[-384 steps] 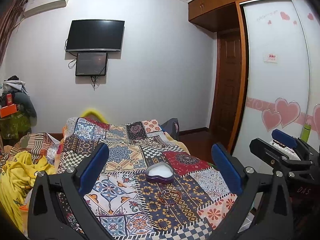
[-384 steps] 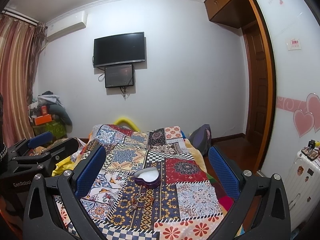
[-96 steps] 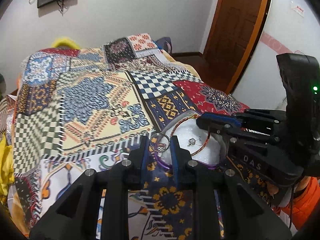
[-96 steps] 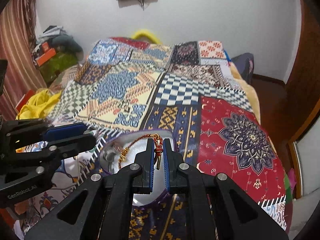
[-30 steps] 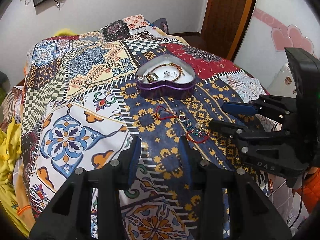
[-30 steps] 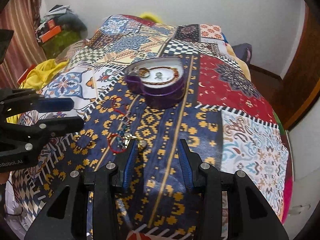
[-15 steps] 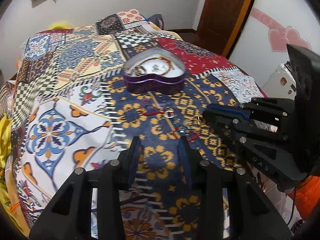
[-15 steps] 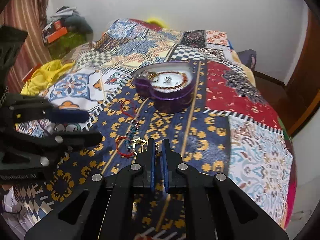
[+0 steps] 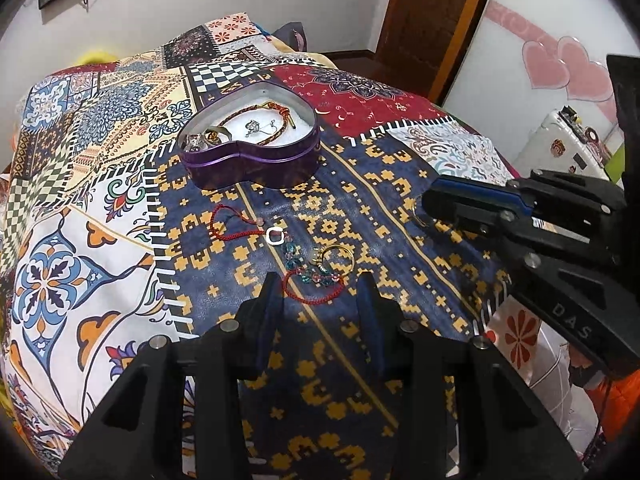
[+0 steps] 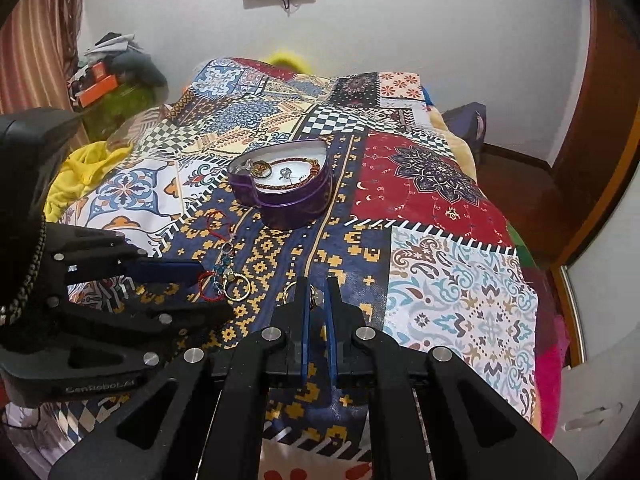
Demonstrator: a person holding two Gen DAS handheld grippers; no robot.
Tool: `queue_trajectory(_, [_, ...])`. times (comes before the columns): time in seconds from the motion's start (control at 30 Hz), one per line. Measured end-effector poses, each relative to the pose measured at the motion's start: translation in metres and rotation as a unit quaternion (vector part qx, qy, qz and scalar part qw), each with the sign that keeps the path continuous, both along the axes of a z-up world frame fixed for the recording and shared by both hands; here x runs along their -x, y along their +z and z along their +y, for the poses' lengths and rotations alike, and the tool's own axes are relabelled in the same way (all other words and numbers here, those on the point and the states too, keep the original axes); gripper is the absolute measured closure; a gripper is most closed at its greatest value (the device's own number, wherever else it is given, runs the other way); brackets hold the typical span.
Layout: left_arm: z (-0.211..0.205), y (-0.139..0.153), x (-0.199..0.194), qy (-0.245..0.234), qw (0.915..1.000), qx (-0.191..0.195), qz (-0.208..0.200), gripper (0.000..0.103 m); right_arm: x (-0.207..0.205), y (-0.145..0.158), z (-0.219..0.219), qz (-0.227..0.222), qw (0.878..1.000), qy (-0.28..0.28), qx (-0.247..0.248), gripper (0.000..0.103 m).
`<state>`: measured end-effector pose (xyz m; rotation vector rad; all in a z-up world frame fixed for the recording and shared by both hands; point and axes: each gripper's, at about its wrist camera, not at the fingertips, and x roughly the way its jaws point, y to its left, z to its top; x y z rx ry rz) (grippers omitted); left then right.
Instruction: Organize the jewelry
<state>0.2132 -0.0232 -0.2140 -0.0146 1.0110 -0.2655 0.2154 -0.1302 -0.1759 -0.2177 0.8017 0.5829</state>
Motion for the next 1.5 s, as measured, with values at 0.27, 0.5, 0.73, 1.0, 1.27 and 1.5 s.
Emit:
queue_trajectory(0.27, [0.018, 0.002, 0.004, 0.019, 0.9998, 0.011, -0.001, 0.103, 0.0, 0.004, 0.0, -0.003, 1.0, -0.003, -0.013, 0.097])
queue_trajectory(0.5, [0.036, 0.026, 0.012, 0.04, 0.9983, 0.009, -0.041, 0.103, 0.001, 0.015, 0.001, -0.016, 1.0, -0.006, -0.02, 0.097])
queue_trajectory(0.73, [0.05, 0.064, 0.014, 0.053, 0.9945, 0.015, -0.089, 0.103, -0.003, 0.029, 0.001, -0.029, 0.999, -0.011, -0.031, 0.097])
queue_trajectory(1.0, [0.062, 0.104, 0.013, 0.058, 0.9886, 0.024, -0.137, 0.103, -0.01, 0.047, 0.006, -0.051, 0.998, -0.014, -0.046, 0.097])
queue_trajectory(1.27, [0.066, 0.129, 0.0, 0.055, 0.984, 0.028, -0.167, 0.103, -0.023, 0.057, 0.015, -0.063, 0.996, -0.009, -0.055, 0.097])
queue_trajectory(1.5, [0.063, 0.145, -0.018, 0.048, 0.9804, 0.029, -0.189, 0.103, -0.035, 0.061, 0.02, -0.068, 0.995, -0.01, -0.066, 0.097])
